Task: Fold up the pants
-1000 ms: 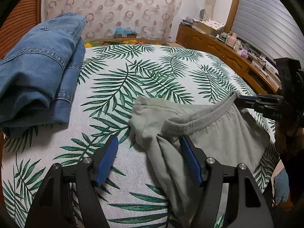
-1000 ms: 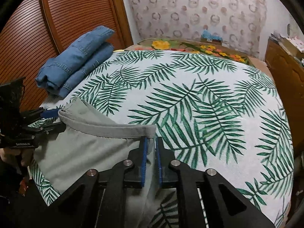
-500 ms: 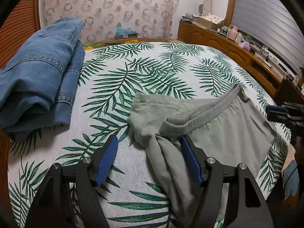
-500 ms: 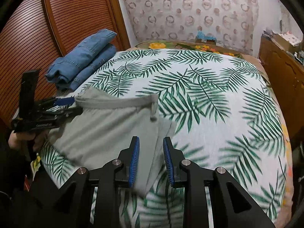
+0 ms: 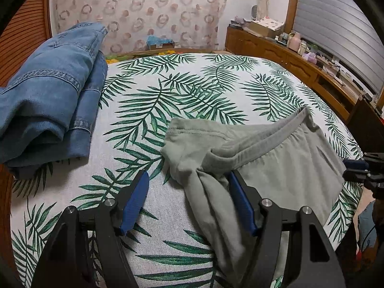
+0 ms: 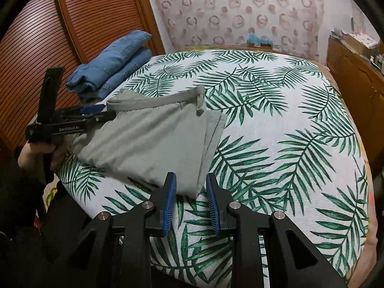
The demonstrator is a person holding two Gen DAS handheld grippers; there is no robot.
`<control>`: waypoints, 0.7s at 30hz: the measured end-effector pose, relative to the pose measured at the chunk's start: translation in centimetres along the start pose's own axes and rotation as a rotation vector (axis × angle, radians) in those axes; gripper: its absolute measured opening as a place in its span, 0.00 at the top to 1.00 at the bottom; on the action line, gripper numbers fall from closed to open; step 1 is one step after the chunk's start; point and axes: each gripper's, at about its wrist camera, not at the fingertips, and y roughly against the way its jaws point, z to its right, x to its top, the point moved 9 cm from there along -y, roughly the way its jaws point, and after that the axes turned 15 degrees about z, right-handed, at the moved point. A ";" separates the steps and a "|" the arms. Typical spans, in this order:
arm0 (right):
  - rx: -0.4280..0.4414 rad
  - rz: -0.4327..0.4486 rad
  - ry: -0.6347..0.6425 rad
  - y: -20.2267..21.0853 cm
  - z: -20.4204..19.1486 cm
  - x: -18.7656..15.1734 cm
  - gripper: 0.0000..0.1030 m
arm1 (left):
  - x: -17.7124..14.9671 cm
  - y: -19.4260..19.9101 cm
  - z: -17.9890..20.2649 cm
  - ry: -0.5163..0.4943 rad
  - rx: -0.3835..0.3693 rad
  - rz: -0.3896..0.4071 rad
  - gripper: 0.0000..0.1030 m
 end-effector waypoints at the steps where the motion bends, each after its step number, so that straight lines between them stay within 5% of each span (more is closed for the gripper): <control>1: 0.003 -0.005 -0.001 0.0 0.0 -0.2 0.75 | 0.0 0.0 0.0 -0.002 0.002 0.000 0.33; 4: 0.013 0.002 0.006 -0.1 -0.1 -0.1 0.92 | 0.0 0.0 0.1 -0.003 0.003 0.000 0.33; 6: -0.036 0.020 0.036 0.3 0.4 0.1 0.95 | 0.0 0.0 0.1 -0.004 0.003 0.000 0.33; 17: -0.074 0.092 0.042 1.5 1.3 1.8 0.95 | 0.0 0.0 0.1 -0.004 0.004 0.001 0.32; 21: -0.057 0.092 0.078 0.0 0.0 3.0 0.85 | 0.0 0.0 0.1 -0.004 0.004 0.000 0.32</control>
